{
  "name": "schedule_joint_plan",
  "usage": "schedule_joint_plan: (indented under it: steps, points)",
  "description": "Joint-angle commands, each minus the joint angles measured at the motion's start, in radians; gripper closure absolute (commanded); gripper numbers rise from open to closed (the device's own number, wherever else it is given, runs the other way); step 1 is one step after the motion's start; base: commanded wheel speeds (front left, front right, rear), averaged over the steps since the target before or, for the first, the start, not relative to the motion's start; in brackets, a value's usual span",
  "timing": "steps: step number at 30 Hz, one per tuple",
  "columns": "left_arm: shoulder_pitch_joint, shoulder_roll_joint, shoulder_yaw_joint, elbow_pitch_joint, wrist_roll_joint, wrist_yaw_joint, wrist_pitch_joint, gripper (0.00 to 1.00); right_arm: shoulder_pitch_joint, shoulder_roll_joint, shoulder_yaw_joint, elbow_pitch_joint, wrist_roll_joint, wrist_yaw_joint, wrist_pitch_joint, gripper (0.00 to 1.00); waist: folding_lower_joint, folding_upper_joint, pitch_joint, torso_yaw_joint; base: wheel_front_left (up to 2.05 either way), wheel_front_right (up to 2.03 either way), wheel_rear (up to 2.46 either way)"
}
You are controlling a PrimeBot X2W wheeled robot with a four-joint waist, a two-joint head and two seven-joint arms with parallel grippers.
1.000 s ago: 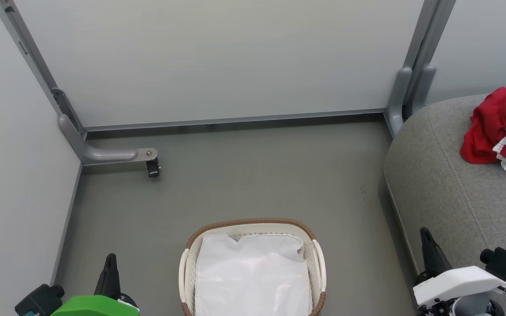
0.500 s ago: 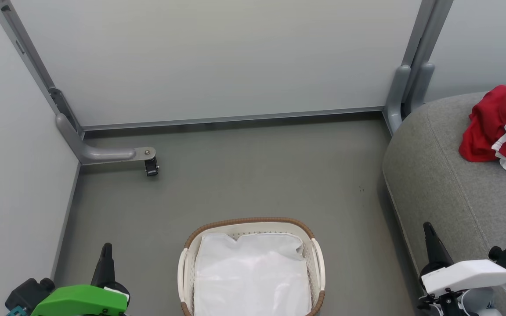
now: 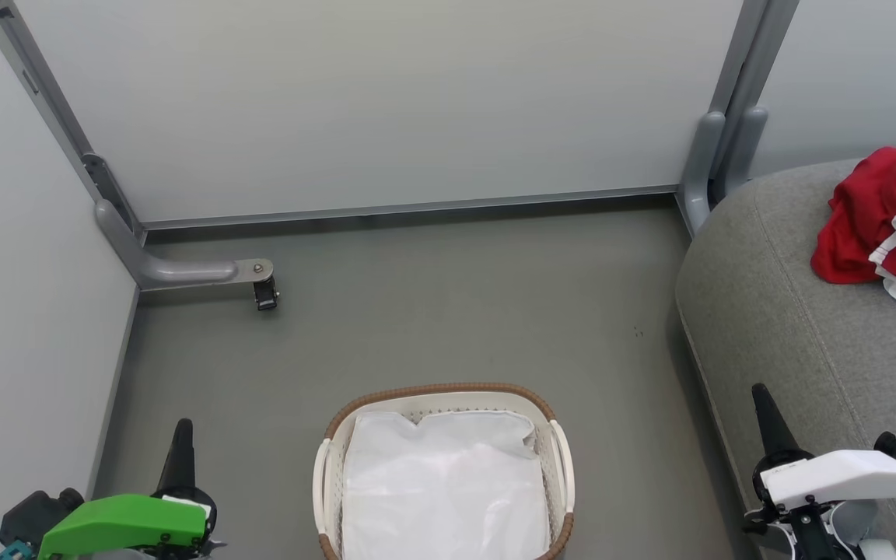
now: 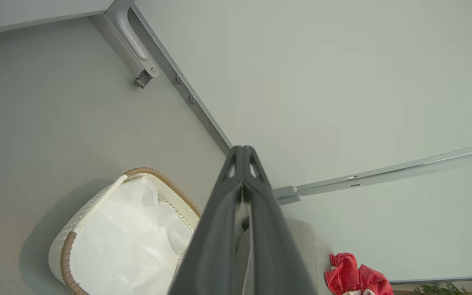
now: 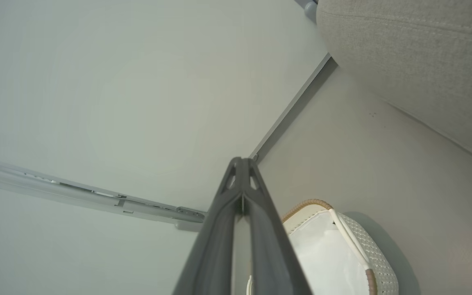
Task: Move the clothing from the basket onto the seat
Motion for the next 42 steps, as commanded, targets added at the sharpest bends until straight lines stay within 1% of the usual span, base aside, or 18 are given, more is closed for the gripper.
schedule_joint_plan:
  steps: [1, 24, 42]
  points:
    - [-0.033, 0.0, 0.01, -0.011, -0.025, -0.01, 0.006, 1.0, -0.02, -0.006, -0.007, -0.012, 0.029, 0.0, 0.007, 1.0, 0.0, 0.0, 0.0, -0.001, 0.0, 0.0, 0.0]
    - [-0.064, -0.017, 0.063, -0.014, -0.192, -0.038, 0.064, 1.0, -0.039, -0.007, -0.027, -0.017, 0.242, -0.001, 0.065, 1.0, 0.0, 0.0, 0.008, -0.008, 0.0, 0.0, 0.0]
    - [-0.085, -0.028, 0.097, -0.016, -0.301, -0.054, 0.102, 1.0, -0.048, -0.008, -0.042, -0.02, 0.382, -0.001, 0.101, 1.0, 0.0, 0.0, 0.013, -0.014, 0.0, 0.0, 0.0]
